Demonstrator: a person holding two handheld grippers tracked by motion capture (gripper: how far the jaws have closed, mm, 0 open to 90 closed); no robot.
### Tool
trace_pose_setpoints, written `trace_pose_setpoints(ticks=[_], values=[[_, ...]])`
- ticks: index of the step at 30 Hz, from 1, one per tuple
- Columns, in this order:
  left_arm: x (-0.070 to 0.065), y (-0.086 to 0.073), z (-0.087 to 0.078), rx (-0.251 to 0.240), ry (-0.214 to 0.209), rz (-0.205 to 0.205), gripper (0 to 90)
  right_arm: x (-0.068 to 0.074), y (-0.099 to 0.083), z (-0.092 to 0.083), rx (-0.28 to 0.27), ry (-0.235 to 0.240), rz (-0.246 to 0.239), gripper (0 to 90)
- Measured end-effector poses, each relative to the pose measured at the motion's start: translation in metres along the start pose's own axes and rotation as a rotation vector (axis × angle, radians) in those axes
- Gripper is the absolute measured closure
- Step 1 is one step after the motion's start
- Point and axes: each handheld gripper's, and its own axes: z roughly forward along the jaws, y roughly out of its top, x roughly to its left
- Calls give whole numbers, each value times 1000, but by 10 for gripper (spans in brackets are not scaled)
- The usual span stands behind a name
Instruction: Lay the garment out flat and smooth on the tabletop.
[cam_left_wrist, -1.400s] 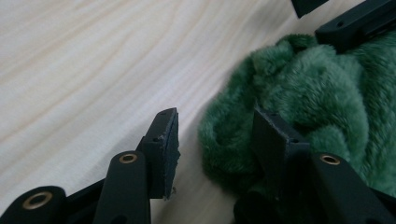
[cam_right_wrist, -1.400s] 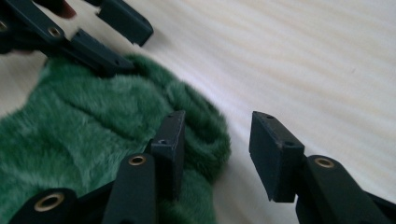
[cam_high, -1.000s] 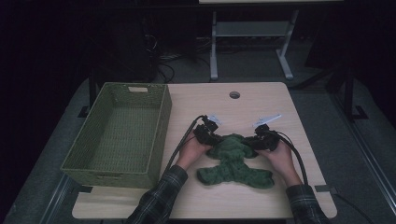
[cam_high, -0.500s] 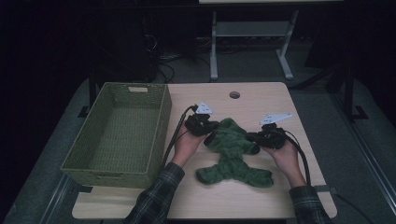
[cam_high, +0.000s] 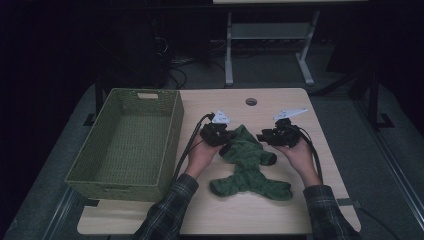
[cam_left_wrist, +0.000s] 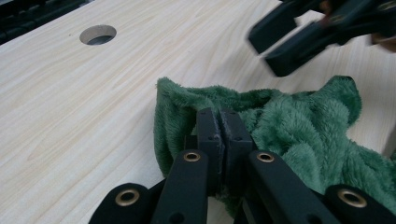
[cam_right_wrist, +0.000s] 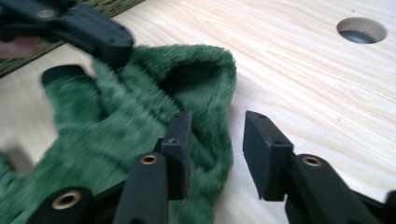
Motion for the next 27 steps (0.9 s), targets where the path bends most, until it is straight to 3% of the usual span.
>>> trace_pose_setpoints(ticks=[3,4,8,10,14,20,24,27], values=[[1,-1,1,-3,-3,0,882,-4,0,12,1,12,6,608],[1,-1,1,-3,-3,-1,882,-6,0,19,31,28,35,589],[1,-1,1,-5,-4,0,882,-8,-6,44,81,44,47,604],[1,-1,0,-4,-3,-1,881,-8,-10,51,109,43,46,797],[3,-1,-2,7,9,3,881,-6,-9,48,106,12,26,858],[11,-4,-7,9,60,-15,877,-11,8,3,-45,-96,-4,875],[19,-10,-3,28,80,-47,873,-14,6,1,-58,-90,0,875],[21,-12,1,47,94,-40,873,-14,4,6,-47,-89,-8,875]])
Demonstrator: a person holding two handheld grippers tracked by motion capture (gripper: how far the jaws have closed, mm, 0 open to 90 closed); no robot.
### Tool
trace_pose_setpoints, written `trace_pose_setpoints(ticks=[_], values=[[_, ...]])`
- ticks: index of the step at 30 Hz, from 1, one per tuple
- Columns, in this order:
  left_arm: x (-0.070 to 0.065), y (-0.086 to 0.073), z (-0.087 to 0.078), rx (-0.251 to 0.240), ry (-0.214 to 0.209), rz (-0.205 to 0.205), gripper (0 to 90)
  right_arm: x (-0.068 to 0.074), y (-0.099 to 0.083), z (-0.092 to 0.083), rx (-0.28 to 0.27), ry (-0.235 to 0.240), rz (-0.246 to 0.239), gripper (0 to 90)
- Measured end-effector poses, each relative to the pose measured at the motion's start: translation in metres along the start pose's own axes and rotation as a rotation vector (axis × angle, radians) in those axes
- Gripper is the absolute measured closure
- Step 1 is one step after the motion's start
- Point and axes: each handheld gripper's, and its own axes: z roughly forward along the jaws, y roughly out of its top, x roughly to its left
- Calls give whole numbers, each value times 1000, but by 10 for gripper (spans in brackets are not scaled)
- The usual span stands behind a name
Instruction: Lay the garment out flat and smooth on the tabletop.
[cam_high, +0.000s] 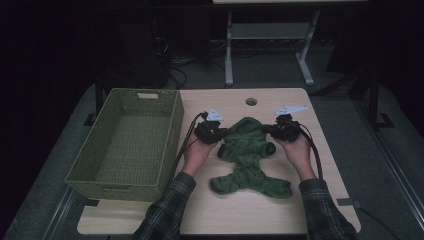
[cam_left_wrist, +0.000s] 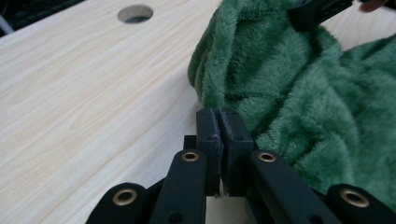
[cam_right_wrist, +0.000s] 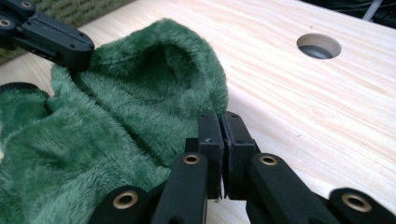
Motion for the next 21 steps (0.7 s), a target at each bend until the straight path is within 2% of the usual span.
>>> trace_pose_setpoints(ticks=[2,3,4,6,7,13,16,21], values=[[3,-4,4,22,26,-15,874,0,-1,4,14,-15,-6,875],[10,-11,9,26,42,-52,874,-2,-2,6,15,-14,-7,875],[10,-11,9,26,42,-52,874,-2,-2,6,15,-14,-7,875],[16,-18,14,35,52,-78,874,-5,-5,9,31,-18,8,874],[18,-22,19,36,62,-88,876,-7,-10,15,56,-26,12,875],[18,-25,29,45,107,-80,876,-7,-17,29,125,-56,-2,871],[20,-28,36,59,110,-76,853,-9,-22,35,148,-62,15,861],[23,-27,37,49,95,-77,838,-12,-24,35,146,-60,30,846]])
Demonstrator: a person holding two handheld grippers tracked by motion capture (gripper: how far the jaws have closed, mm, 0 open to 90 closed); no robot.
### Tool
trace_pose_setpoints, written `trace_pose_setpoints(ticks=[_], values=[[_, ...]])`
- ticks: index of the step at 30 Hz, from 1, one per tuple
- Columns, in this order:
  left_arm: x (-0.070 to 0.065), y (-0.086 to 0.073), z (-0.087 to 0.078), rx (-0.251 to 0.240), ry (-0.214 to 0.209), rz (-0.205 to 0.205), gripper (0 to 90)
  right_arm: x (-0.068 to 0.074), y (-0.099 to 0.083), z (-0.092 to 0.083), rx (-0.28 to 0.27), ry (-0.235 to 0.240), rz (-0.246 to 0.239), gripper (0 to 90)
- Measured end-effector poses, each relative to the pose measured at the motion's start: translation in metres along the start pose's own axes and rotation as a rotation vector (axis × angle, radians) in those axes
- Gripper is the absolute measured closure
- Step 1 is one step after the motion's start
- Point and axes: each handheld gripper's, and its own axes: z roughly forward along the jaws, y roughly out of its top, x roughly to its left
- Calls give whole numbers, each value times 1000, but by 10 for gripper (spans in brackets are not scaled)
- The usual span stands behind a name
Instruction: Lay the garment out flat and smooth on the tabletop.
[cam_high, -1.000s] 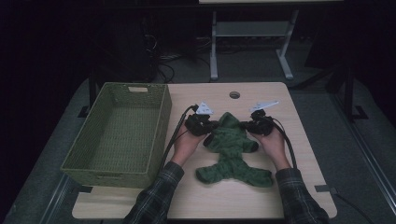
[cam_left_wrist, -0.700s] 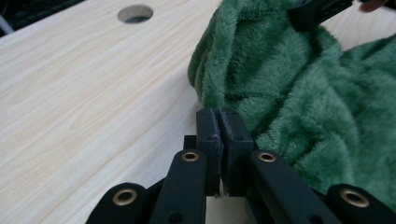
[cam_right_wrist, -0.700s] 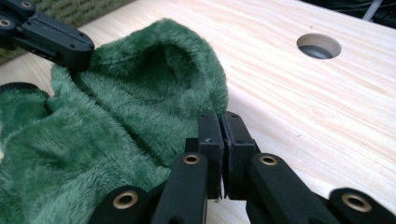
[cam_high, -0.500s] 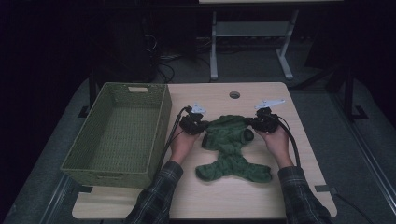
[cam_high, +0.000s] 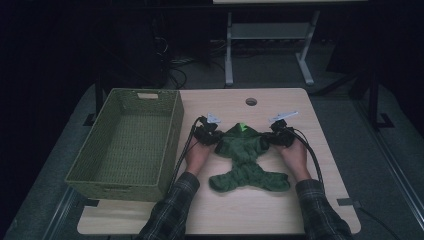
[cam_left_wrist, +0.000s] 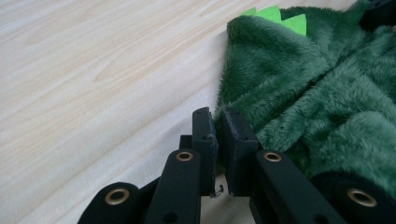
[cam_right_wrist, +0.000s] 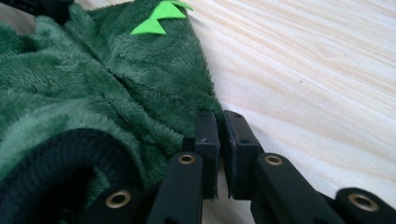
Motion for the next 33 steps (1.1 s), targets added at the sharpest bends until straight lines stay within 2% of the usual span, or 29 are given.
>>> trace_pose_setpoints(ticks=[3,4,6,7,9,10,11,13,14,16,17,23,27,28,29,31,33], values=[[-1,6,4,7,-2,21,839,-2,-1,-1,8,-21,-2,849],[-3,11,8,12,-1,39,839,-3,-1,-3,11,-49,-2,853],[-5,13,10,17,-3,40,838,-4,-1,-3,11,-54,1,852],[-6,17,9,7,-12,44,828,-6,-2,-6,-4,-41,18,807],[-6,21,4,-15,-38,30,783,-7,-1,-11,-24,-12,32,766],[-6,21,4,-15,-38,30,760,-7,-1,-11,-24,-12,32,766],[-6,25,-3,-37,-44,22,737,-9,1,-19,-52,4,34,734],[-5,27,-8,-47,-50,17,718,-9,3,-23,-64,12,37,715],[-4,30,-17,-68,-60,14,686,-8,7,-32,-88,16,44,700],[-5,31,-21,-66,-67,15,647,-7,10,-40,-109,23,46,672],[-6,32,-30,-57,-81,22,626,-6,11,-43,-112,29,41,656],[-14,26,-50,-66,-124,18,504,5,10,-53,-73,69,23,540],[-26,16,-65,-57,-160,38,441,15,4,-61,-82,64,9,495],[-26,16,-65,-57,-160,38,427,17,3,-63,-76,70,13,481],[-33,12,-71,-58,-170,45,415,19,2,-65,-72,73,14,477],[-39,7,-79,-59,-172,57,387,24,-4,-70,-104,63,3,475],[-45,1,-86,-61,-177,64,359,28,-8,-73,-100,75,2,455]])
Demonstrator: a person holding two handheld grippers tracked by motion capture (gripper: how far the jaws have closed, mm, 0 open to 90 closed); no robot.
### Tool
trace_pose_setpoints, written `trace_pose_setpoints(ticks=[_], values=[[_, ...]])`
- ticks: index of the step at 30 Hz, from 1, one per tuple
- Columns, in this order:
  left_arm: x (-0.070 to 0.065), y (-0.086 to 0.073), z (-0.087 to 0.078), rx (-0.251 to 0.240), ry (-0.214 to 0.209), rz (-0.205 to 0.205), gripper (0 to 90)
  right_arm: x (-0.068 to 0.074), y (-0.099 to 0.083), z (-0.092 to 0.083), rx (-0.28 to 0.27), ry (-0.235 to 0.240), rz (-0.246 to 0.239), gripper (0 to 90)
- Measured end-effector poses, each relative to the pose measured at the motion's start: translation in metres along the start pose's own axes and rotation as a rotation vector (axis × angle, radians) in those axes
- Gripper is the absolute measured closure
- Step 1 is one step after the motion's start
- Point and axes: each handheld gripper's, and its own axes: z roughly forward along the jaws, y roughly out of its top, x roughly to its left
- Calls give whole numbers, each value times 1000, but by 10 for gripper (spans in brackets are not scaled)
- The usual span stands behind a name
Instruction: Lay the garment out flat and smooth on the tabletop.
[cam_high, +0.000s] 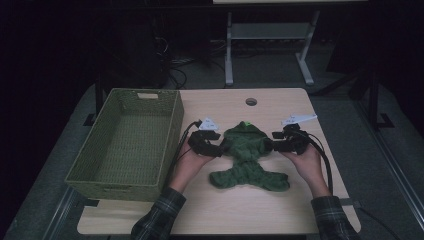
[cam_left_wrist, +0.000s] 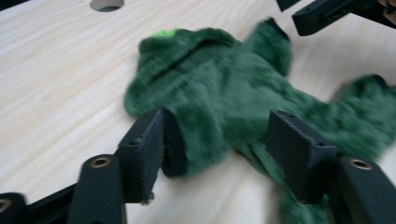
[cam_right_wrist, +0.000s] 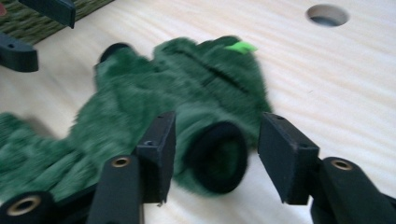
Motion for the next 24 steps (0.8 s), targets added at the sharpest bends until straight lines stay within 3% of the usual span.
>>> trace_pose_setpoints(ticks=[2,5,10,16,19,21,24], values=[[-7,-6,-6,8,-5,14,330,5,-5,-3,-25,21,-3,474],[-14,-14,-13,20,-6,27,292,8,-8,-4,-17,40,-7,490],[-27,-30,-24,37,-10,44,245,21,-15,-9,-28,42,-44,540],[-48,-56,-38,39,-11,41,178,39,-15,-16,-10,75,-38,547],[-53,-65,-42,46,-13,48,175,47,-16,-19,-15,72,-59,549],[-56,-75,-46,55,-9,37,159,60,-20,-19,-18,62,-95,566],[-59,-82,-49,53,-3,32,150,68,-23,-17,-15,72,-105,551]])
